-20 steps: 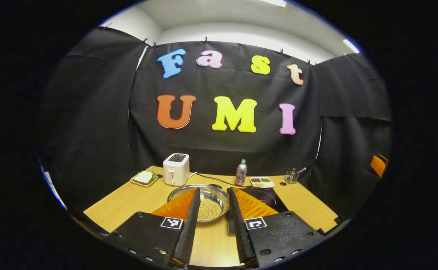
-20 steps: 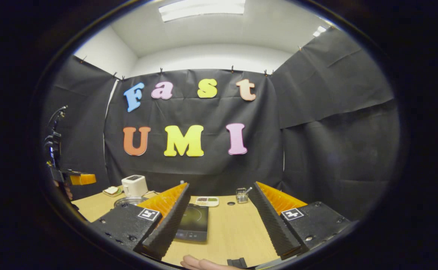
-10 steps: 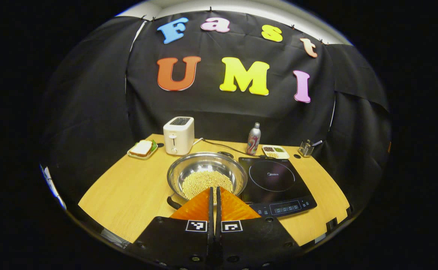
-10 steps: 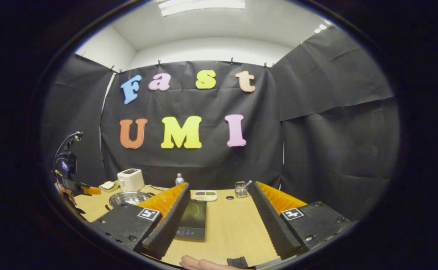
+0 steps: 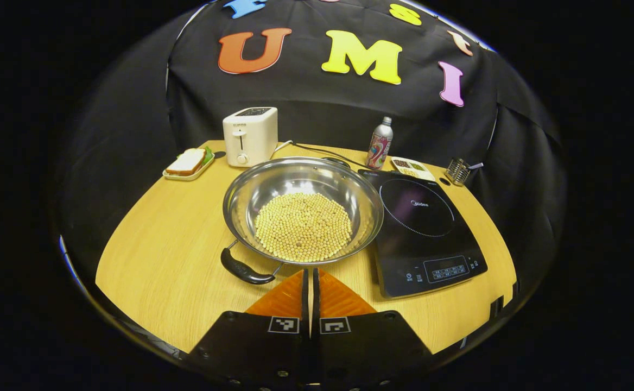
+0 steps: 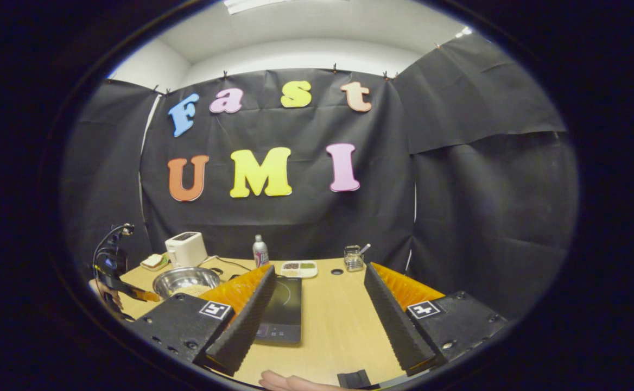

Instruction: First push the handle of the pot to place it horizontally, then grasp the pot with both hands and set it on the induction cooktop.

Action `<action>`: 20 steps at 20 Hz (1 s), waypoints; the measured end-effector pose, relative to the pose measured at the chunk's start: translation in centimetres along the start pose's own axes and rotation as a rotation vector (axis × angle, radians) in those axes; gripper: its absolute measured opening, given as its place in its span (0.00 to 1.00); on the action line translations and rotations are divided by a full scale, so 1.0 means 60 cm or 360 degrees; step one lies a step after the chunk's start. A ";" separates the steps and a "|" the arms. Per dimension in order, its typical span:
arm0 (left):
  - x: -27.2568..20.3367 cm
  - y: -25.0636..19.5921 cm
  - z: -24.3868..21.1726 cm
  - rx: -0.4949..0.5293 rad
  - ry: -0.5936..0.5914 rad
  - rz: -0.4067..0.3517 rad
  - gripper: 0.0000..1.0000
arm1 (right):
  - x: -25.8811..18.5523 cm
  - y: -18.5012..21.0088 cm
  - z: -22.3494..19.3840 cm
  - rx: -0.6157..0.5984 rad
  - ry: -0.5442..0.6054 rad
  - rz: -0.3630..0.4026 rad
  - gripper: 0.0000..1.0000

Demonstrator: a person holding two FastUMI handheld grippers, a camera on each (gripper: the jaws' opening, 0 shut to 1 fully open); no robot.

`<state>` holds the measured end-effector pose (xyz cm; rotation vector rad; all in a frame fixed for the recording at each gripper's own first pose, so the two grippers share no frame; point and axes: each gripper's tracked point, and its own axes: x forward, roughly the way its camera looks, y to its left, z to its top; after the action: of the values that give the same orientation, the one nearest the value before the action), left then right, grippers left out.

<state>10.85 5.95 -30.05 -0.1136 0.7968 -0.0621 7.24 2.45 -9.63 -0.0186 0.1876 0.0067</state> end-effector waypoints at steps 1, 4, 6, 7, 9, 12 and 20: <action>0.009 0.002 -0.005 -0.0005 0.0025 -0.0007 0.00 | 0.005 0.003 -0.002 -0.0007 0.0006 0.0001 1.00; 0.031 0.009 -0.019 -0.0024 0.0085 -0.0029 0.00 | 0.023 0.009 -0.016 -0.0013 0.0048 0.0002 1.00; 0.041 0.013 -0.024 -0.0020 0.0112 -0.0033 0.00 | 0.035 0.012 -0.021 -0.0001 0.0071 0.0007 1.00; 0.046 0.020 -0.028 -0.0010 0.0125 -0.0015 0.00 | 0.044 0.010 -0.022 -0.0004 0.0077 0.0004 1.00; 0.051 0.037 -0.033 -0.0015 0.0149 0.0027 0.00 | 0.058 0.008 -0.023 -0.0010 0.0078 -0.0008 1.00; 0.058 0.055 -0.038 -0.0096 0.0180 0.0050 0.00 | 0.077 0.008 -0.025 0.0006 0.0092 -0.0005 1.00; 0.059 0.109 -0.021 -0.0186 0.0181 0.0140 0.00 | 0.110 -0.031 -0.025 0.0192 0.0110 -0.0074 1.00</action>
<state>12.49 12.01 -34.26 -0.1869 0.9182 0.0616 13.48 0.61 -12.28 0.0975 0.2563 -0.0515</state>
